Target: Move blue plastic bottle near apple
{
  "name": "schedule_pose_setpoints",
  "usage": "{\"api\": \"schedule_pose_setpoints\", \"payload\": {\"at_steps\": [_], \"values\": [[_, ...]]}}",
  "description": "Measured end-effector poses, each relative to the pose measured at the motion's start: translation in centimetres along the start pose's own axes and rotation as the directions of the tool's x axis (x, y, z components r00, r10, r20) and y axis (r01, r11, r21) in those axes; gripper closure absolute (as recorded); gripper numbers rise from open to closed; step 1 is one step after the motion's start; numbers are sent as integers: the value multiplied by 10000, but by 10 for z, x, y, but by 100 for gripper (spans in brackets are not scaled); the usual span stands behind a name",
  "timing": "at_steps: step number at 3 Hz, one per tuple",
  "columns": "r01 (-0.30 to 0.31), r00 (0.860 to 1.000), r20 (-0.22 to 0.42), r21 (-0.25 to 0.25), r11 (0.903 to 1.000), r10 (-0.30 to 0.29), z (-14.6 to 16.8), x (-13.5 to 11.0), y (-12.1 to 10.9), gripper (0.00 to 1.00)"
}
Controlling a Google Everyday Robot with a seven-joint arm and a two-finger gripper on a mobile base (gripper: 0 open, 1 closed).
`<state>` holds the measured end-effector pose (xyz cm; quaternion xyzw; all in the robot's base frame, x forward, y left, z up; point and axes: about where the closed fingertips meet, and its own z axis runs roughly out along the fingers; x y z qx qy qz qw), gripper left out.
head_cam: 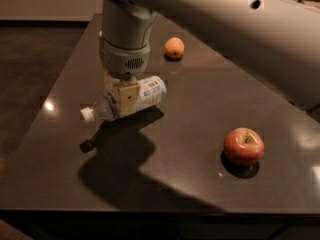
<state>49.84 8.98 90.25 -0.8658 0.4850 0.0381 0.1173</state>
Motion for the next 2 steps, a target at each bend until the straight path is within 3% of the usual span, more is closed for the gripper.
{"api": "schedule_pose_setpoints", "payload": {"at_steps": [2], "values": [[708, 9926, -954, -413, 9966, -745, 25, -4, 13, 36]]}}
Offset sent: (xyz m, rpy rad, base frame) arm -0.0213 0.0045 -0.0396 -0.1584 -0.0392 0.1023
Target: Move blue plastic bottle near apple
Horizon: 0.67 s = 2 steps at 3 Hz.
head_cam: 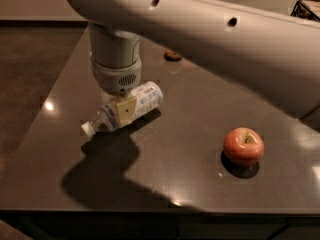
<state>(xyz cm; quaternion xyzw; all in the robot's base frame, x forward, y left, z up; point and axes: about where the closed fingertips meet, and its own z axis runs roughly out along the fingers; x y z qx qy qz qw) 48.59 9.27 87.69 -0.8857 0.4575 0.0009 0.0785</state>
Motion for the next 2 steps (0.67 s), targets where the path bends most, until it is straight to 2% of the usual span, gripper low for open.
{"api": "schedule_pose_setpoints", "payload": {"at_steps": [1, 2], "values": [[236, 9997, -94, -181, 9996, -238, 9, -3, 2, 13], [230, 9997, -86, -131, 9996, -231, 8, -3, 2, 0]]}}
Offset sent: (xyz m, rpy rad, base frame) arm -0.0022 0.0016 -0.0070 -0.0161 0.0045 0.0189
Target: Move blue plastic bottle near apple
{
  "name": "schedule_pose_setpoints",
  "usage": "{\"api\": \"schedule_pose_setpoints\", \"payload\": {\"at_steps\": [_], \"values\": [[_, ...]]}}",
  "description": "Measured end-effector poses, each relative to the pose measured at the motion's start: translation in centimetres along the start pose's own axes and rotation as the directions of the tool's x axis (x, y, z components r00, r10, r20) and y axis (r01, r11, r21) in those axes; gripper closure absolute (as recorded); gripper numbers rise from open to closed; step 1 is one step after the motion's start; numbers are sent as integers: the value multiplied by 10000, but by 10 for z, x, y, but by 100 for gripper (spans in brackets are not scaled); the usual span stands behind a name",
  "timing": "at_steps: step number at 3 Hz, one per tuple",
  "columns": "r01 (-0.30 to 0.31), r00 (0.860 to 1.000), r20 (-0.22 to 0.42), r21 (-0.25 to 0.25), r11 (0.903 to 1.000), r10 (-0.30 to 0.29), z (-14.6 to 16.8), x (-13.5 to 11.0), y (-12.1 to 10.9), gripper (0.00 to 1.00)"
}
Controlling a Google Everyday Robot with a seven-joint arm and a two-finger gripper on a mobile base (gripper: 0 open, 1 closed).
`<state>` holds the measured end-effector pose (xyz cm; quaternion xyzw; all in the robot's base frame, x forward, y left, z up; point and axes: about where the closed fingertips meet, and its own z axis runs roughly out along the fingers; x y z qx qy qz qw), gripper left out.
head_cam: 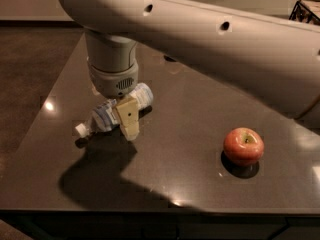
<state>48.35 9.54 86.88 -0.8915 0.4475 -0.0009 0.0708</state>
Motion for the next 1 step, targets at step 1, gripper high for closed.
{"api": "schedule_pose_setpoints", "payload": {"at_steps": [1], "values": [[0, 10000, 0, 1, 10000, 0, 0, 0, 0, 0]]}}
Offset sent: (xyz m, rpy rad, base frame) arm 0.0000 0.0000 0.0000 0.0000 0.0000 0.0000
